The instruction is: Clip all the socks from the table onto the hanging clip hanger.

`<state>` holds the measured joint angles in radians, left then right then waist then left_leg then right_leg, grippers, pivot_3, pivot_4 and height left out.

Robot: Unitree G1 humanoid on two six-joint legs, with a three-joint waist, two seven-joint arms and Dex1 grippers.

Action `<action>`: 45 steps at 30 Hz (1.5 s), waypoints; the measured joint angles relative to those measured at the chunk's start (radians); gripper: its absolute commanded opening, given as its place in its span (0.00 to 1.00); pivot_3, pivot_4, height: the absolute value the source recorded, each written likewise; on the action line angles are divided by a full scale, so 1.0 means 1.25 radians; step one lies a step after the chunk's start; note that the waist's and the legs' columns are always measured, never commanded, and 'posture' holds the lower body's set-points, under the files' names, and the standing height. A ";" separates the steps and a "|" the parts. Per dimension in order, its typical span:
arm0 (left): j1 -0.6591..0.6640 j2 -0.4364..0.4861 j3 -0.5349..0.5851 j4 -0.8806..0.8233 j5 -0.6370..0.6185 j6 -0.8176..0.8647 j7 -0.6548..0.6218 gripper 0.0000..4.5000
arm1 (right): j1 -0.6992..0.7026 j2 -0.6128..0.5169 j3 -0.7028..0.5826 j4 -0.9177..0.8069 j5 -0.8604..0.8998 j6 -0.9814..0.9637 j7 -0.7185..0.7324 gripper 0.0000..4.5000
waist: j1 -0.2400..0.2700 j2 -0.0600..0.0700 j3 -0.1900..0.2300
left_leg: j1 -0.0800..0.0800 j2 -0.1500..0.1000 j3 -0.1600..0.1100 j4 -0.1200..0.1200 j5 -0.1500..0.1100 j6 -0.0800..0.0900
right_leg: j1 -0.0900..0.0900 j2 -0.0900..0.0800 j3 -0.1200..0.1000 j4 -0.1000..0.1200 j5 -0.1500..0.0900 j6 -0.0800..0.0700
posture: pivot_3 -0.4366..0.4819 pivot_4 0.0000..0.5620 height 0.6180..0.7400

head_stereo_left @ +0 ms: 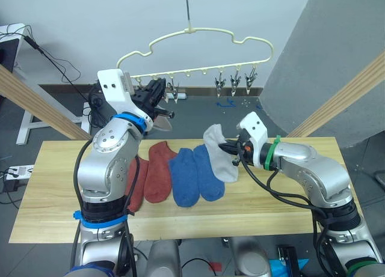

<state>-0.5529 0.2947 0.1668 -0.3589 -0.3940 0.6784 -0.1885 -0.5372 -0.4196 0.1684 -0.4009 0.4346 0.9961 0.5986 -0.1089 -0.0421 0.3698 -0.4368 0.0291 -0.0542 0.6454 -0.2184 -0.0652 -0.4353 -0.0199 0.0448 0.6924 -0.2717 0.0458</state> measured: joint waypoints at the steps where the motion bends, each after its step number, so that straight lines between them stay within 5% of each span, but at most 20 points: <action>1: 0.000 0.004 0.000 -0.004 -0.004 0.008 0.000 0.00 | -0.007 0.010 0.000 -0.001 0.012 -0.001 0.006 0.00 | 0.000 0.000 0.000 | 0.000 0.000 0.000 0.000 0.000 0.000 | 0.000 0.000 0.000 0.000 0.000 0.000 | 0.29 0.63 1.00; 11: -0.014 0.024 0.026 -0.025 -0.063 0.075 0.002 0.00 | -0.090 0.094 0.018 0.043 0.032 -0.065 0.015 0.00 | 0.005 0.000 0.000 | 0.000 0.000 -0.001 0.000 0.000 0.000 | 0.000 0.000 -0.001 0.002 0.000 0.000 | 0.33 0.59 1.00; 45: -0.049 0.025 0.097 -0.029 -0.250 0.222 0.070 0.00 | -0.117 0.223 0.103 0.227 -0.032 -0.186 0.023 0.00 | 0.017 0.000 0.000 | 0.000 0.000 0.000 0.001 0.001 -0.002 | -0.001 -0.001 -0.001 0.004 0.000 0.000 | 0.37 0.55 1.00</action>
<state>-0.6145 0.3257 0.2875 -0.3957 -0.7067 0.9554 -0.1007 -0.6836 -0.1407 0.2976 -0.1173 0.3949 0.7638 0.6279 -0.0872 -0.0423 0.3692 -0.4366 0.0293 -0.0545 0.6465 -0.2172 -0.0672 -0.4371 -0.0211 0.0440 0.6971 -0.2714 0.0453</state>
